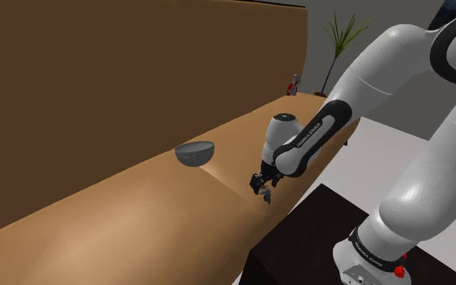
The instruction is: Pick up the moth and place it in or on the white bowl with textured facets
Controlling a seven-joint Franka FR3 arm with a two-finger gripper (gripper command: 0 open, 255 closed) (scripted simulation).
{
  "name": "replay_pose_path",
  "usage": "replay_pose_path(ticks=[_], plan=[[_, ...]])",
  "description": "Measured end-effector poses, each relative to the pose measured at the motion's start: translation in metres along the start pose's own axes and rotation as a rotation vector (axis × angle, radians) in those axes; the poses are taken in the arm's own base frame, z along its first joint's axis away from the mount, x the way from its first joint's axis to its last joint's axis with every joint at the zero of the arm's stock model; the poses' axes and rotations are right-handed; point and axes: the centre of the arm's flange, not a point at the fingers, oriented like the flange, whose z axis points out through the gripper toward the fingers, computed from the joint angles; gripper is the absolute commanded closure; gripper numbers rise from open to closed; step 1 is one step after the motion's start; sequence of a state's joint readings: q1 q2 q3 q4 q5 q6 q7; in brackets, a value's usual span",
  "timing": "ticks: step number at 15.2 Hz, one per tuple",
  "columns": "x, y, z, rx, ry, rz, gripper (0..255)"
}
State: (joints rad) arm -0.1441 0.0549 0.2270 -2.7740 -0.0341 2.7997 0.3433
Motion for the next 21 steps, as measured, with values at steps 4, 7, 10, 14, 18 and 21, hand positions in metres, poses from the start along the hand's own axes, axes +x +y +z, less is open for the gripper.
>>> replay_pose_path(ticks=[4, 7, 10, 14, 18, 21], plan=[[-0.001, 0.001, 0.008, 0.0, 0.0, 0.0, 0], [-0.001, 0.001, 0.008, 0.0, 0.001, 0.0, 0], [-0.001, 0.001, 0.008, 0.001, 0.001, 0.0, 255], [-0.001, 0.001, 0.008, 0.0, 0.001, 0.0, 255], [-0.001, 0.001, 0.008, 0.0, 0.001, 0.0, 255], [-0.002, 0.001, -0.002, 0.0, 0.001, 0.0, 255]])
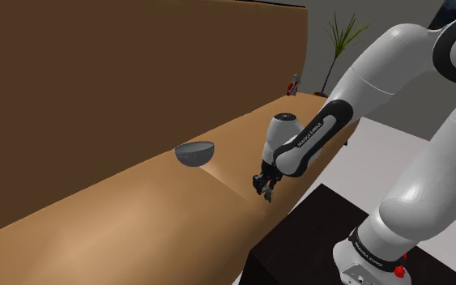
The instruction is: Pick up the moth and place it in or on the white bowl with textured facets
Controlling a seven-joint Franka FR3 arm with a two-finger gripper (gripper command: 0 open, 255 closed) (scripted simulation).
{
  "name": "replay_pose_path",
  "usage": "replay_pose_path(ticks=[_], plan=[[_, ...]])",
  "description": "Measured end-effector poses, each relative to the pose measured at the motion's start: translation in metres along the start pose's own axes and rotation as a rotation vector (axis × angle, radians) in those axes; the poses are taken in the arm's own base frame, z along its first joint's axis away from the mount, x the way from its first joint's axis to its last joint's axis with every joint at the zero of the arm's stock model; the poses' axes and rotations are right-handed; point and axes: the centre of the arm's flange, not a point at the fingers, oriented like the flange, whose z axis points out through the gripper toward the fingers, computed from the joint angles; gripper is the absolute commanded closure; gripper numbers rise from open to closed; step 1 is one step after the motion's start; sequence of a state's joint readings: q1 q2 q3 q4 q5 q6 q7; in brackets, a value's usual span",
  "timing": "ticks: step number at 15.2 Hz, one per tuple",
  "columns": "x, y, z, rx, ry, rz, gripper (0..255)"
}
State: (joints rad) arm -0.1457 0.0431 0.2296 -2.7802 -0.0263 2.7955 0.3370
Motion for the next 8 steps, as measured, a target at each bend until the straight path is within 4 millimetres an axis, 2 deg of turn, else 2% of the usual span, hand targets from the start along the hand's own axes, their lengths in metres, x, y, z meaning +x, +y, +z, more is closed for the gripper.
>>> replay_pose_path(ticks=[8], plan=[[0.0, 0.0, -0.041, 0.0, 0.0, 0.0, 255]])
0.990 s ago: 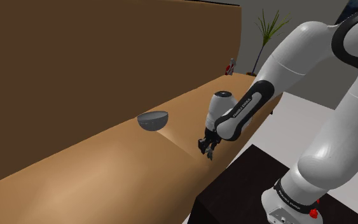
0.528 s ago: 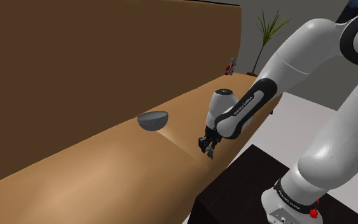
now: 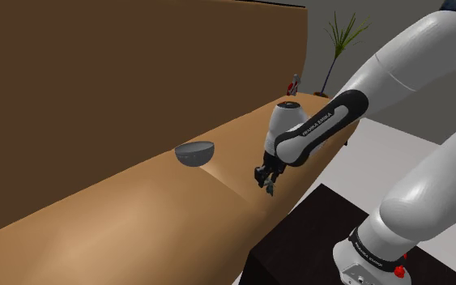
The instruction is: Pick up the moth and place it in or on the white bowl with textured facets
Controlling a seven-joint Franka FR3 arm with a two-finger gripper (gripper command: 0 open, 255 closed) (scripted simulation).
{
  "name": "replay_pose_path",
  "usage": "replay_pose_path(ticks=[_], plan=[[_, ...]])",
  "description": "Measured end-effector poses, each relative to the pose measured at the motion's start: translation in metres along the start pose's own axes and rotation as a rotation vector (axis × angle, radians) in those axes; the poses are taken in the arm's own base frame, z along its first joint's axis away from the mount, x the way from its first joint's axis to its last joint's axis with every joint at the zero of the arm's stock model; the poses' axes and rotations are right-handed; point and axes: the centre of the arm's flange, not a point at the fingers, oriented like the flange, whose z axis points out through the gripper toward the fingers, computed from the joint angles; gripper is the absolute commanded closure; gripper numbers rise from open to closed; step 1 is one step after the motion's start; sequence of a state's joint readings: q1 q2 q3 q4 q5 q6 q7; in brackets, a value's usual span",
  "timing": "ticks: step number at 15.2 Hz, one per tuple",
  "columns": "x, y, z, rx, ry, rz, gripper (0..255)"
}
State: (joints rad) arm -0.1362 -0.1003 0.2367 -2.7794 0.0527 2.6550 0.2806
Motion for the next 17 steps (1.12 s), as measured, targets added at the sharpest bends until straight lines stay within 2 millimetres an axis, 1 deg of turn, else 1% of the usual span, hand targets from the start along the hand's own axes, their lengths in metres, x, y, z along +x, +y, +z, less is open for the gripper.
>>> replay_pose_path(ticks=[17], plan=[[-0.002, 0.0, -0.09, 0.0, 0.0, 0.0, 255]])
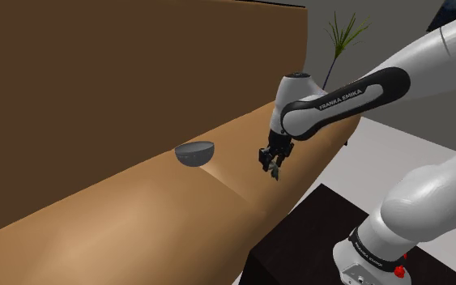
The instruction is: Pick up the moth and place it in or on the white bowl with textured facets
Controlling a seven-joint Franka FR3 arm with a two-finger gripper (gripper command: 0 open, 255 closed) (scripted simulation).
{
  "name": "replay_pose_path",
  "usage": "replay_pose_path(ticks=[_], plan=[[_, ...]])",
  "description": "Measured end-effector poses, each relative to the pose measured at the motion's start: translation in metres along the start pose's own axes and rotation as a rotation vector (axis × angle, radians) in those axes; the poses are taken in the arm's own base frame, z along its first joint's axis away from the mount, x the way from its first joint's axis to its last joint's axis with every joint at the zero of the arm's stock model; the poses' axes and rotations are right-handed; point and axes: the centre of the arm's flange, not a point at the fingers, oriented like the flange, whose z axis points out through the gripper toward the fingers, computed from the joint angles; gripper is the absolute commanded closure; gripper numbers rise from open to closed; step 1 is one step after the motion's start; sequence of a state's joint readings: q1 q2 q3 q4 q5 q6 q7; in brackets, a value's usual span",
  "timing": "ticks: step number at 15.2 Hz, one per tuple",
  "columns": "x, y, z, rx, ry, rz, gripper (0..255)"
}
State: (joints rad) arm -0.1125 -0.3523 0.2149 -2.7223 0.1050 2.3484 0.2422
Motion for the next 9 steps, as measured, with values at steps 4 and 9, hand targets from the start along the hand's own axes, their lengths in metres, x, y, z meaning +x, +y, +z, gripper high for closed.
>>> replay_pose_path(ticks=[4, 9], plan=[[0.0, 0.002, -0.022, 0.0, 0.0, 0.0, 255], [-0.002, 0.002, -0.049, 0.0, 0.0, 0.0, 255]])
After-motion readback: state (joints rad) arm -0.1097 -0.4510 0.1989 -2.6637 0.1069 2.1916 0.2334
